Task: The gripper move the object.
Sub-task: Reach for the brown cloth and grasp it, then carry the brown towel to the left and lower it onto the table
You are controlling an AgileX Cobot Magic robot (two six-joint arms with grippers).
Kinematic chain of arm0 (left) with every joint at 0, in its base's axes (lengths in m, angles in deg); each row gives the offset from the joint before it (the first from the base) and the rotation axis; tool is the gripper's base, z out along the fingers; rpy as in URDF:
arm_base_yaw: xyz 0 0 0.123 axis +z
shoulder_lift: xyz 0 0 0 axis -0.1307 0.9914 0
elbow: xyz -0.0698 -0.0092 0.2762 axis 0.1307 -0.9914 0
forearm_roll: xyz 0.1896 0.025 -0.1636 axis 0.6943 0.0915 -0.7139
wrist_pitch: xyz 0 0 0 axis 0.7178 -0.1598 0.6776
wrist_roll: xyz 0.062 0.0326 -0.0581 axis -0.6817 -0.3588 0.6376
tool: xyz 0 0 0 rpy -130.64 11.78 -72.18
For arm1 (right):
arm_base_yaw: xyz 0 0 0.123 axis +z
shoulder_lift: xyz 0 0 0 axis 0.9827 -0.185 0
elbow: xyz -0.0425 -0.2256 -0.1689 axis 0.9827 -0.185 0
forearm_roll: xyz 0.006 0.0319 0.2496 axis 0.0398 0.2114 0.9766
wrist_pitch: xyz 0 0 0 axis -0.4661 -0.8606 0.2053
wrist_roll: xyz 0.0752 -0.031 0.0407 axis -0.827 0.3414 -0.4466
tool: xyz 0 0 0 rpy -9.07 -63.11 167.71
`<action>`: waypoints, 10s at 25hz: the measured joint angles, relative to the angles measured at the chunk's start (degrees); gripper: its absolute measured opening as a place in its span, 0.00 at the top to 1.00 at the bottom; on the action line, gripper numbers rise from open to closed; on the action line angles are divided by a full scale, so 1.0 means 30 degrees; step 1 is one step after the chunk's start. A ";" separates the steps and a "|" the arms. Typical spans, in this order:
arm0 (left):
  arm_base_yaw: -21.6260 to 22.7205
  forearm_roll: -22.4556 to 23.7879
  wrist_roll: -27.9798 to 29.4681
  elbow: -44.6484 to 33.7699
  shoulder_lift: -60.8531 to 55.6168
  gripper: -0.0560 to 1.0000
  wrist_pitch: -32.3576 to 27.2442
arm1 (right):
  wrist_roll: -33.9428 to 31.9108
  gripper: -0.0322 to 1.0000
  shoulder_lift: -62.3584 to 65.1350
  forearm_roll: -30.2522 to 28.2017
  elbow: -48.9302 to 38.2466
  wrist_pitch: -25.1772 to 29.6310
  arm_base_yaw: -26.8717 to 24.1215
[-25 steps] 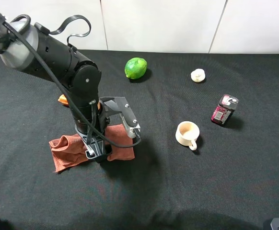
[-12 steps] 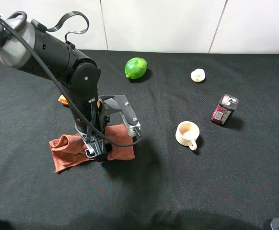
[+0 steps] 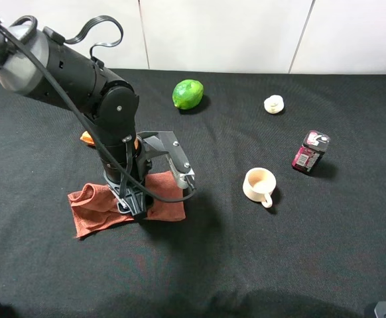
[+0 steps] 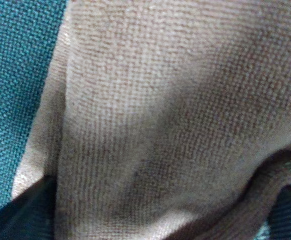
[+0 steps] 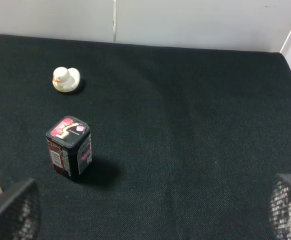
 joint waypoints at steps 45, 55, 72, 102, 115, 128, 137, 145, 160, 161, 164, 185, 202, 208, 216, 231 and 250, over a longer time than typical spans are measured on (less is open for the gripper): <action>0.0000 0.0017 0.1223 0.2385 -0.1297 0.77 -0.2837 | 0.0000 0.30 0.0000 0.0000 0.0000 0.0000 0.0000; 0.0000 0.0900 0.1813 0.5828 -0.1297 0.77 -0.6367 | 0.0000 0.30 0.0000 0.0000 0.0000 0.0000 0.0000; 0.0121 0.2807 0.3246 1.1864 -0.1281 0.78 -1.0461 | 0.0000 0.30 0.0000 0.0000 0.0000 0.0000 0.0000; 0.4094 0.2958 0.4970 1.2054 -0.2827 0.78 -1.0962 | 0.0000 0.30 0.0000 0.0000 0.0000 0.0000 0.0000; 0.5265 0.3583 0.5014 1.3473 -0.2842 0.78 -1.1435 | 0.0000 0.30 0.0000 0.0000 0.0000 0.0000 0.0000; 0.7157 0.3819 0.5268 1.4063 -0.2842 0.78 -1.1590 | 0.0000 0.30 0.0000 0.0000 0.0000 0.0000 0.0000; 0.8740 0.3824 0.5289 1.4063 -0.2842 0.78 -1.1590 | 0.0000 0.30 0.0000 0.0000 0.0000 0.0000 0.0000; 0.9701 0.3840 0.5289 1.4063 -0.2842 0.78 -1.1533 | 0.0000 0.30 0.0000 0.0000 0.0000 0.0000 0.0000; 0.9856 0.3840 0.5289 1.4046 -0.2842 0.78 -1.1132 | 0.0000 0.30 0.0000 0.0000 0.0000 0.0000 0.0000; 0.9906 0.3840 0.5289 1.4046 -0.2842 0.78 -1.1112 | 0.0000 0.30 0.0000 0.0000 0.0000 0.0000 0.0000; 1.0108 0.3840 0.5289 1.4046 -0.2842 0.78 -1.1045 | 0.0000 0.30 0.0000 0.0000 0.0000 0.0000 0.0000; 1.1562 0.3975 0.5384 1.0446 -0.2842 0.78 -0.8984 | 0.0000 0.30 0.0000 0.0000 0.0000 0.0000 0.0000; 1.1566 0.3975 0.5943 0.6476 -0.2825 0.78 -0.5553 | 0.0000 0.30 0.0000 0.0000 0.0000 0.0000 0.0000; 1.1566 0.3975 0.6217 0.5284 -0.2825 0.78 -0.4446 | 0.0000 0.30 0.0000 0.0000 0.0000 0.0000 0.0000; 1.1566 0.3975 0.6534 0.4974 -0.1368 0.78 -0.4192 | 0.0000 0.30 0.0000 0.0000 0.0000 0.0000 0.0000; 1.1566 0.3975 0.6746 0.4524 0.0235 0.78 -0.2473 | 0.0000 0.30 0.0000 0.0000 0.0000 0.0000 0.0000; 1.1566 0.3998 0.6746 0.4312 0.1442 0.78 -0.1552 | 0.0000 0.30 0.0000 0.0000 0.0000 0.0000 0.0000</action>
